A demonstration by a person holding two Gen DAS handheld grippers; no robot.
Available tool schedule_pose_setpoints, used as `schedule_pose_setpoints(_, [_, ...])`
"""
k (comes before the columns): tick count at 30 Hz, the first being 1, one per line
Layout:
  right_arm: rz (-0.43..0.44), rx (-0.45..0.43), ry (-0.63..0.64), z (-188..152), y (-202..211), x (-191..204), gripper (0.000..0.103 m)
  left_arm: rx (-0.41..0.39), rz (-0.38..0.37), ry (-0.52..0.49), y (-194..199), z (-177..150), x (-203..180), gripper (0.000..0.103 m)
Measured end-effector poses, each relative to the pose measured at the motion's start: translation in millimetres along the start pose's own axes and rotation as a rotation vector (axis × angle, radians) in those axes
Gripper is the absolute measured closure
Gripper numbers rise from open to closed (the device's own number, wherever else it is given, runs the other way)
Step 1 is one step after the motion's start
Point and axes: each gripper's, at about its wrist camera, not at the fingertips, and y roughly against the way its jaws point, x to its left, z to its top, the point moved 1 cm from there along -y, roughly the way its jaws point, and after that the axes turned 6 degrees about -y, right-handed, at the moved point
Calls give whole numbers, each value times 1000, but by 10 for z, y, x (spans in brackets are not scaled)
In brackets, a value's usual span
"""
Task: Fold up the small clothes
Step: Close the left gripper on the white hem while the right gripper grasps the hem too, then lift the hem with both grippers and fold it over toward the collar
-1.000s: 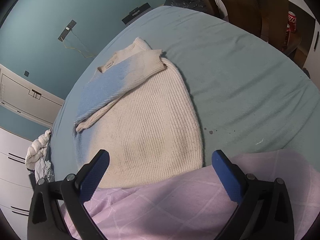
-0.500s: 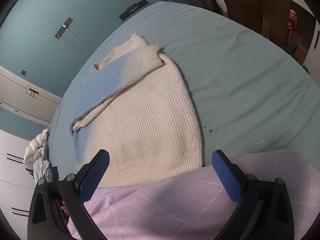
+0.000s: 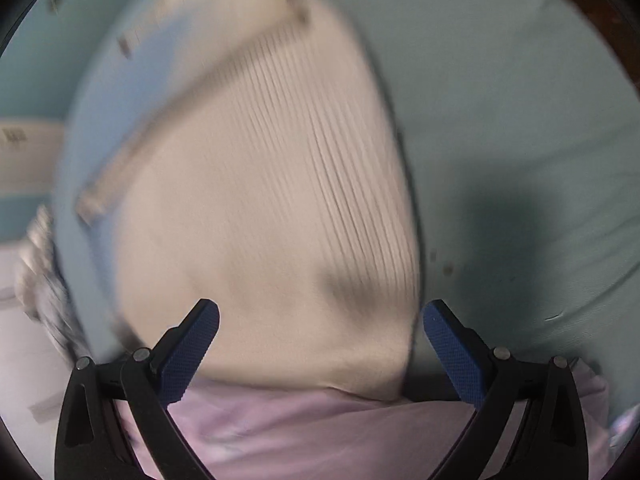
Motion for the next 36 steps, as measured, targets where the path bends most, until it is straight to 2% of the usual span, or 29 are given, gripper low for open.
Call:
schedule_pose_setpoints(3, [-68, 99, -20, -109, -368, -152, 3, -3, -48, 21, 31, -33, -25, 87])
schedule_pose_setpoints(6, [-72, 180, -20, -145, -596, -181, 3, -3, -109, 68, 60, -73, 39, 87])
schedule_pose_setpoints(8, [-88, 224, 24, -183, -745, -115, 3, 10, -114, 82, 38, -98, 34, 87])
schedule_pose_setpoints(12, [-193, 246, 96, -267, -961, 1, 1, 46, -99, 90, 42, 7, 166, 87])
schedule_pose_setpoints(14, [-178, 235, 113, -318, -958, 39, 5, 57, -93, 85, -21, 59, 145, 86])
schedule_pose_setpoints(16, [-149, 213, 123, -373, -914, 71, 25, 67, -82, 80, -96, 100, 66, 85])
schedule_pose_setpoints(17, [-141, 204, 123, -400, -900, 64, 31, 72, -79, 82, -108, 109, 56, 82])
schedule_pose_setpoints(19, [-136, 192, 126, -448, -893, 41, 54, 79, -83, 97, -161, 127, 10, 81])
schedule_pose_setpoints(20, [-132, 183, 126, -473, -888, 32, 60, 80, -86, 101, -158, 136, 1, 80])
schedule_pose_setpoints(21, [-115, 169, 131, -506, -869, 27, 75, 79, -90, 104, -157, 136, -4, 80])
schedule_pose_setpoints(22, [-99, 158, 132, -535, -844, 26, 81, 80, -95, 108, -156, 146, -14, 80])
schedule_pose_setpoints(23, [-85, 145, 133, -555, -816, 46, 84, 81, -100, 113, -150, 177, -22, 80])
schedule_pose_setpoints(27, [22, 54, 144, -732, -578, 22, 87, 68, -126, 131, -136, 215, 65, 80])
schedule_pose_setpoints(31, [221, -76, 163, -975, -234, -46, 88, 45, -128, 129, -87, 173, 137, 85])
schedule_pose_setpoints(35, [381, -219, 186, -1144, 77, -81, 89, -25, -149, 126, 79, 102, 193, 88])
schedule_pose_setpoints(36, [400, -236, 188, -1045, 100, -83, 89, -54, -167, 129, 151, 97, 194, 88])
